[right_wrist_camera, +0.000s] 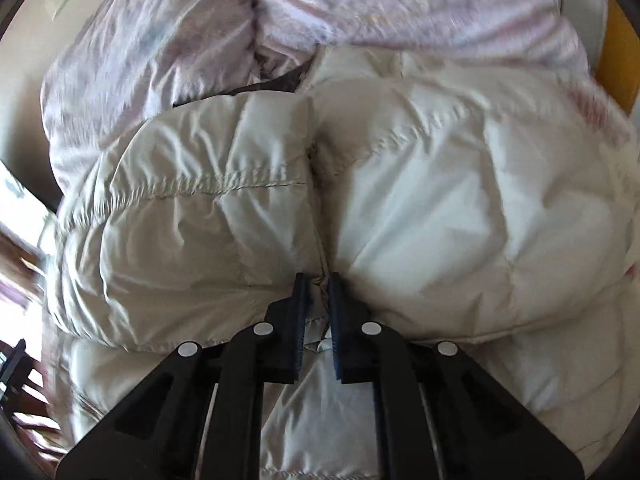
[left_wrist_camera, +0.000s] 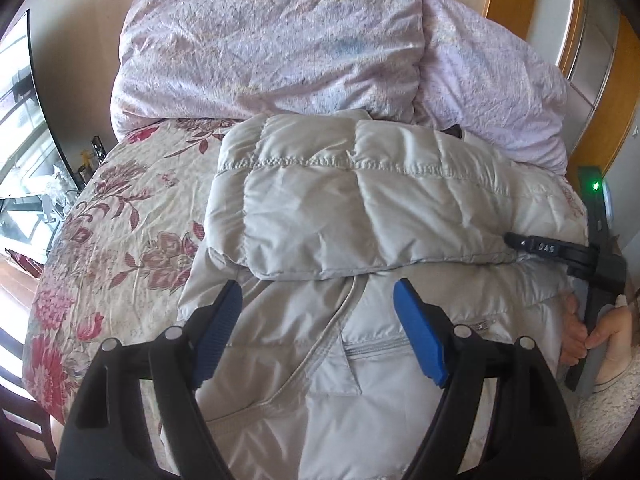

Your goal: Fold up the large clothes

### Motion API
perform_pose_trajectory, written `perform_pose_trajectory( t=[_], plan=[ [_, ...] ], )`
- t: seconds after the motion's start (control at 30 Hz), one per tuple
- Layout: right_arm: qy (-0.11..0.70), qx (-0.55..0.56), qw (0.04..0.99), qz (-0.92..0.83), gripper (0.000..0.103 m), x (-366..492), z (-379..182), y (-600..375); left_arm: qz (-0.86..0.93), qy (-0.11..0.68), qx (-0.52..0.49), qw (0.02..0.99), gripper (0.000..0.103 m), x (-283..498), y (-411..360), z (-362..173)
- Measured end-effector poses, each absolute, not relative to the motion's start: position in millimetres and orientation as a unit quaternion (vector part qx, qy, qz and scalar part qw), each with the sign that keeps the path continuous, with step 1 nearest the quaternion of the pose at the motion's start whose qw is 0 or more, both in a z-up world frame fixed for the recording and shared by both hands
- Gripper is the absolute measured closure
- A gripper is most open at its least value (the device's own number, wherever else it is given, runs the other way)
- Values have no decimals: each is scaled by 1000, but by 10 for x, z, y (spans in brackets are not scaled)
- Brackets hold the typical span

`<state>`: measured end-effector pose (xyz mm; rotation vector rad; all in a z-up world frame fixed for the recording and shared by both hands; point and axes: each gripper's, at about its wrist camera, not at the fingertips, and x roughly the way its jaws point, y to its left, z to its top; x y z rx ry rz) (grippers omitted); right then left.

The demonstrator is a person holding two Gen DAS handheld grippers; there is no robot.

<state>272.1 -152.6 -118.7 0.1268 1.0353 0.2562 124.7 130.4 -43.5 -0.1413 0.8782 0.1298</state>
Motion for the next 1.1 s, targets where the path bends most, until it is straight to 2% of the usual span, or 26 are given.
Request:
perform_pose_trajectory(
  t=[0.1, 0.27, 0.37, 0.47, 0.73, 0.8, 0.83, 0.87, 0.97, 1.1],
  plan=[
    [446, 47, 886, 119, 90, 2573, -949, -1556, 64, 423, -57, 902, 21, 1227, 1290, -467],
    [399, 53, 903, 150, 88, 2482, -706, -1569, 67, 428, -40, 901, 21, 1242, 1278, -521],
    [420, 35, 888, 184, 88, 2513, -788, -1425, 70, 434, -41, 897, 21, 1251, 1288, -561],
    [487, 8, 854, 182, 88, 2675, -1109, -1273, 74, 441, -48, 893, 21, 1246, 1335, -600],
    [535, 88, 808, 231, 86, 2954, -1192, -1513, 82, 460, -72, 881, 20, 1080, 1622, -641],
    [538, 112, 796, 252, 69, 2887, -1102, -1655, 79, 467, -85, 877, 20, 1026, 1715, -652],
    [534, 123, 794, 263, 45, 2817, -1046, -1725, 78, 471, -92, 874, 19, 990, 1775, -658],
    [528, 128, 797, 266, 28, 2749, -974, -1778, 78, 474, -98, 872, 19, 952, 1828, -665],
    [493, 124, 823, 253, 28, 2514, -745, -2143, 77, 481, -118, 865, 18, 823, 2020, -697],
    [498, 155, 826, 214, 28, 2225, -716, -2865, 74, 494, -140, 855, 18, 649, 2209, -769]
  ],
)
